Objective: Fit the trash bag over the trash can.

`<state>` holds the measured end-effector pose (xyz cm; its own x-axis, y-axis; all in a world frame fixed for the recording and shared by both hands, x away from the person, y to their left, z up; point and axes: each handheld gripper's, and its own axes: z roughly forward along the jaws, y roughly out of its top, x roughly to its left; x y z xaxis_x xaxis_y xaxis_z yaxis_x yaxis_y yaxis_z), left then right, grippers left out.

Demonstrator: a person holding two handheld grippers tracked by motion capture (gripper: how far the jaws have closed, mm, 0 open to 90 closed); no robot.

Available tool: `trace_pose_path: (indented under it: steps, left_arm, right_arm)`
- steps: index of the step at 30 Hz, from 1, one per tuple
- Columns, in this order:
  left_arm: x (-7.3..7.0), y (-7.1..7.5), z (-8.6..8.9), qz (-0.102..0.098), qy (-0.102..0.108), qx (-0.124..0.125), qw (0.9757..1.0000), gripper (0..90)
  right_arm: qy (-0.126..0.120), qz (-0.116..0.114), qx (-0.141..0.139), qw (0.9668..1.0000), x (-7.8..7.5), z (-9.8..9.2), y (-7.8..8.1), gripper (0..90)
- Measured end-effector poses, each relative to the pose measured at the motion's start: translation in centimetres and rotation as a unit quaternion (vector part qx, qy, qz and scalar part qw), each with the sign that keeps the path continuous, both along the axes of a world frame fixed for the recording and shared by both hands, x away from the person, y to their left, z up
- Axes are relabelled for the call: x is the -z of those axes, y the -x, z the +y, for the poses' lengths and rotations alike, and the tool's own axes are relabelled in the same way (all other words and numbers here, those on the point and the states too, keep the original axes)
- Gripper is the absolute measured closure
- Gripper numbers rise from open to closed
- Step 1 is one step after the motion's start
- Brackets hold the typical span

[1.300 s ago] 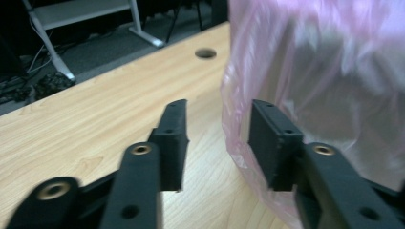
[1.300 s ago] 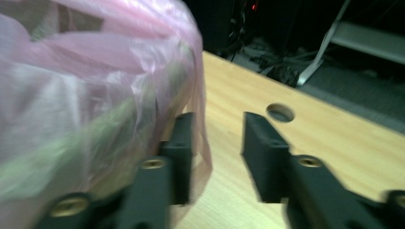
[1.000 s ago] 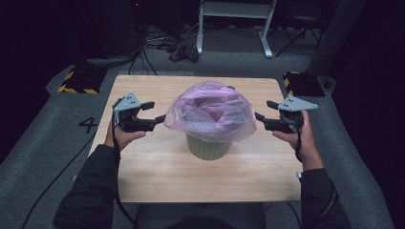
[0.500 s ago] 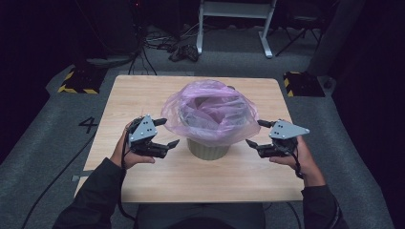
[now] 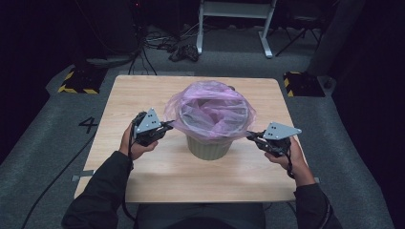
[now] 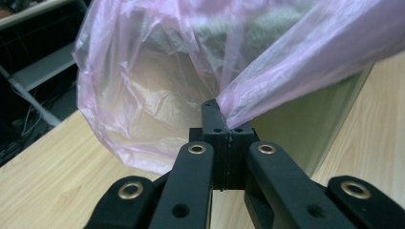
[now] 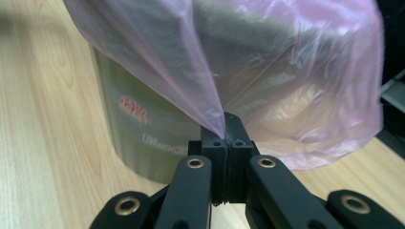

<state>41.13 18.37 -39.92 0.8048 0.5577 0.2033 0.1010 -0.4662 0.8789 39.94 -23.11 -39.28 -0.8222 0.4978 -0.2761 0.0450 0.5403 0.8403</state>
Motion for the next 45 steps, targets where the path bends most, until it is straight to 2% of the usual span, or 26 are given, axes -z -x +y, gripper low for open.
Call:
trace_pose_path:
  steps: [1, 6, 9, 12, 13, 15, 17, 18, 20, 22, 25, 26, 27, 31, 34, 35, 36, 38, 39, 42, 45]
  left_arm:
    - [0.3, 0.0, 0.0, 0.003, -0.005, 0.004, 1.0, 90.0]
    - [1.8, -0.1, -0.6, 0.011, -0.036, -0.007, 0.9993, 89.9]
    - [2.4, -0.3, -0.9, 0.018, -0.051, -0.008, 0.9985, 89.9]
    - [2.7, -0.7, -1.0, 0.021, -0.054, -0.014, 0.9982, 89.8]
    - [2.8, -0.8, -0.9, 0.024, -0.05, -0.021, 0.9982, 89.3]
    - [2.7, -0.8, -0.5, 0.036, -0.042, -0.024, 0.9982, 78.4]
    - [2.5, -0.4, 0.1, 0.04, -0.033, -0.031, 0.9982, 60.5]
    - [2.4, -0.3, 0.4, 0.042, -0.024, -0.03, 0.9984, 52.9]
    - [2.1, 0.2, 1.4, 0.054, -0.001, -0.021, 0.9983, 41.6]
    - [1.6, 0.9, 2.6, 0.053, 0.023, -0.034, 0.9977, 30.8]
    - [0.9, 1.6, 3.9, 0.049, 0.049, -0.035, 0.997, 24.4]
    - [0.6, 2.0, 4.4, 0.049, 0.064, -0.035, 0.9961, 22.9]
    - [0.3, 2.2, 4.7, 0.05, 0.07, -0.031, 0.9958, 22.6]
    - [-1.4, 2.9, 5.5, 0.038, 0.095, -0.023, 0.9944, 21.0]
    - [-3.3, 2.7, 4.7, 0.018, 0.1, -0.022, 0.9946, 23.2]
    - [-4.1, 2.4, 4.2, 0.003, 0.099, -0.022, 0.9949, 24.2]
    - [-4.7, 2.0, 3.7, -0.002, 0.097, -0.022, 0.995, 26.6]
    - [-5.6, 1.2, 3.0, 0.002, 0.101, -0.011, 0.9948, 27.5]
    - [-5.9, 0.6, 2.5, 0.001, 0.092, -0.014, 0.9957, 27.6]
    - [-6.6, -1.1, 1.5, 0.015, 0.079, -0.008, 0.9968, 30.6]
    - [-6.9, -2.5, 0.8, 0.012, 0.063, -0.017, 0.9978, 38.5]
  right_arm:
    - [0.0, 0.006, -0.003, 1.0, 0.4, 0.0, -0.1, 90.0]
    - [0.008, 0.03, 0.0, 0.9995, 1.9, 0.2, -0.8, 90.0]
    - [0.003, 0.047, 0.008, 0.9989, 3.0, 0.1, -1.7, 90.0]
    - [0.009, 0.056, 0.018, 0.9982, 3.8, 0.0, -2.3, 89.5]
    - [0.008, 0.06, 0.023, 0.9979, 4.0, 0.0, -2.6, 89.2]
    - [0.001, 0.063, 0.028, 0.9976, 4.3, -0.1, -3.0, 86.6]
    - [-0.002, 0.058, 0.039, 0.9976, 4.2, -0.2, -3.0, 81.9]
    - [-0.008, 0.057, 0.041, 0.9975, 4.1, -0.3, -3.0, 78.0]
    - [-0.012, 0.055, 0.045, 0.9974, 3.9, -0.5, -2.8, 61.0]
    - [-0.016, 0.056, 0.044, 0.9973, 3.7, -0.9, -2.4, 52.1]
    - [-0.027, 0.055, 0.042, 0.9972, 3.2, -1.6, -1.5, 39.2]
    - [-0.032, 0.054, 0.04, 0.9972, 3.1, -1.8, -1.2, 36.7]
    - [-0.038, 0.053, 0.038, 0.9971, 2.8, -2.2, -0.8, 33.5]
    - [-0.047, 0.047, 0.041, 0.9969, 1.7, -3.1, 0.0, 31.8]
    - [-0.046, 0.028, 0.06, 0.9968, 0.4, -3.4, 0.5, 31.4]
    - [-0.046, 0.022, 0.062, 0.9968, 0.1, -3.4, 0.6, 31.5]
    - [-0.044, 0.014, 0.07, 0.9965, -0.5, -3.2, 0.8, 31.8]
    - [-0.051, 0.011, 0.082, 0.9953, -1.2, -3.0, 0.7, 32.5]
    - [-0.052, 0.013, 0.083, 0.9951, -1.4, -2.8, 0.5, 32.5]
    - [-0.032, 0.007, 0.104, 0.994, -2.0, -2.1, -0.8, 33.6]
    - [-0.019, 0.013, 0.108, 0.9939, -2.3, -1.7, -2.2, 33.4]
